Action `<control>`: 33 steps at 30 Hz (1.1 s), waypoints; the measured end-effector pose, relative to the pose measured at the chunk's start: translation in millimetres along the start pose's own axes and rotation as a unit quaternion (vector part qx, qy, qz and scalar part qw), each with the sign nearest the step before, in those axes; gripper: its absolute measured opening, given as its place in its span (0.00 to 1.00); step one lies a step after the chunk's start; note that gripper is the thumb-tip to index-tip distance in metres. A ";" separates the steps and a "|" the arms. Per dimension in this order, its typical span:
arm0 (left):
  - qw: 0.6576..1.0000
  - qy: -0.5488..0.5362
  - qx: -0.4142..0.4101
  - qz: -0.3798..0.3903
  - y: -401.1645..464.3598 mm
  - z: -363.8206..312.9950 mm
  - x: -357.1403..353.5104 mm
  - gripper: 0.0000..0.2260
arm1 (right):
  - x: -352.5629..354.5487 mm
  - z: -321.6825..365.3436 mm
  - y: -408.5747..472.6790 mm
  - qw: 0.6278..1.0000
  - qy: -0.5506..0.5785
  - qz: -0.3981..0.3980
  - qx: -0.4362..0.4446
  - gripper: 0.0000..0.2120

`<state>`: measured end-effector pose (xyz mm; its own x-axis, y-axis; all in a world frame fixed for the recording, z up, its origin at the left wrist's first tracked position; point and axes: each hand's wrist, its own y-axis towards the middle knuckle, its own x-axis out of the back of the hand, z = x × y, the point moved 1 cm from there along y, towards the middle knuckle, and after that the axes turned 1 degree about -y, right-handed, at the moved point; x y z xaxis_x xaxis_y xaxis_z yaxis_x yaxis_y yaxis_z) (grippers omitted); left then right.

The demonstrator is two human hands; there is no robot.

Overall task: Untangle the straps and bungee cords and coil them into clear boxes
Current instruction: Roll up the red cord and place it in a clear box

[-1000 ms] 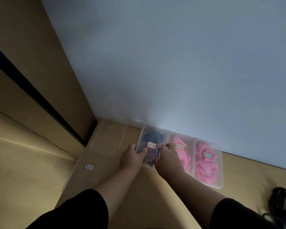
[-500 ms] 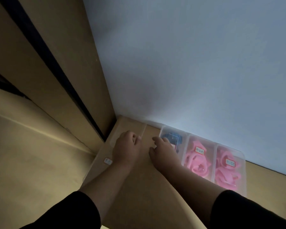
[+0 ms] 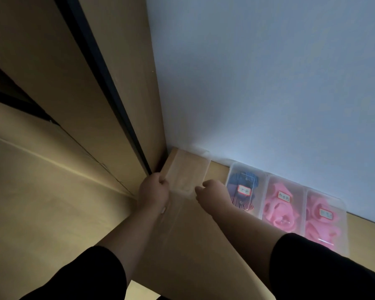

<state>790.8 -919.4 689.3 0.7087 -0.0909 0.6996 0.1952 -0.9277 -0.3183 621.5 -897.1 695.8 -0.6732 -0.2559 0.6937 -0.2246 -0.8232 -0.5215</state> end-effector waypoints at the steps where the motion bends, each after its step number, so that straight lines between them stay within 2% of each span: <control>1: 1.000 -0.006 0.002 0.004 -0.6 0.9 -0.4 0.14 | -1.2 0.3 -0.3 1.000 0.002 0.000 0.002 0.12; 4: 1.000 -0.023 -0.002 0.012 -4.2 0.5 0.2 0.14 | -2.3 -1.8 -2.8 0.998 0.055 -0.015 -0.004 0.11; 10: 0.997 -0.076 -0.030 0.002 -18.3 -7.9 5.5 0.06 | 10.9 -7.0 -19.3 0.993 0.089 -0.079 0.010 0.13; 15: 0.988 -0.132 -0.079 0.011 -36.9 -28.3 4.4 0.08 | 32.7 -27.7 -46.1 0.980 0.155 -0.120 0.018 0.08; 18: 0.981 -0.166 -0.095 0.032 -47.8 -42.2 -3.3 0.05 | 50.9 -45.9 -62.1 0.970 0.198 -0.140 0.012 0.06; 21: 0.974 -0.184 -0.112 0.064 -60.8 -59.6 -18.2 0.02 | 69.1 -69.7 -78.6 0.965 0.194 -0.175 0.003 0.06; 30: 0.953 -0.169 -0.200 0.149 -129.4 -113.0 -77.7 0.10 | 109.9 -169.5 -139.9 0.928 0.319 -0.186 -0.049 0.02; 33: 0.943 -0.135 -0.245 0.180 -163.8 -131.7 -109.7 0.08 | 123.9 -212.5 -163.4 0.912 0.350 -0.198 -0.073 0.08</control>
<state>591.8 -805.1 748.9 0.8287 -0.3972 0.3943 -0.3807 -0.9165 -0.1231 425.1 -686.6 761.4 -0.7922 0.4764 0.3813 -0.6056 -0.6910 -0.3948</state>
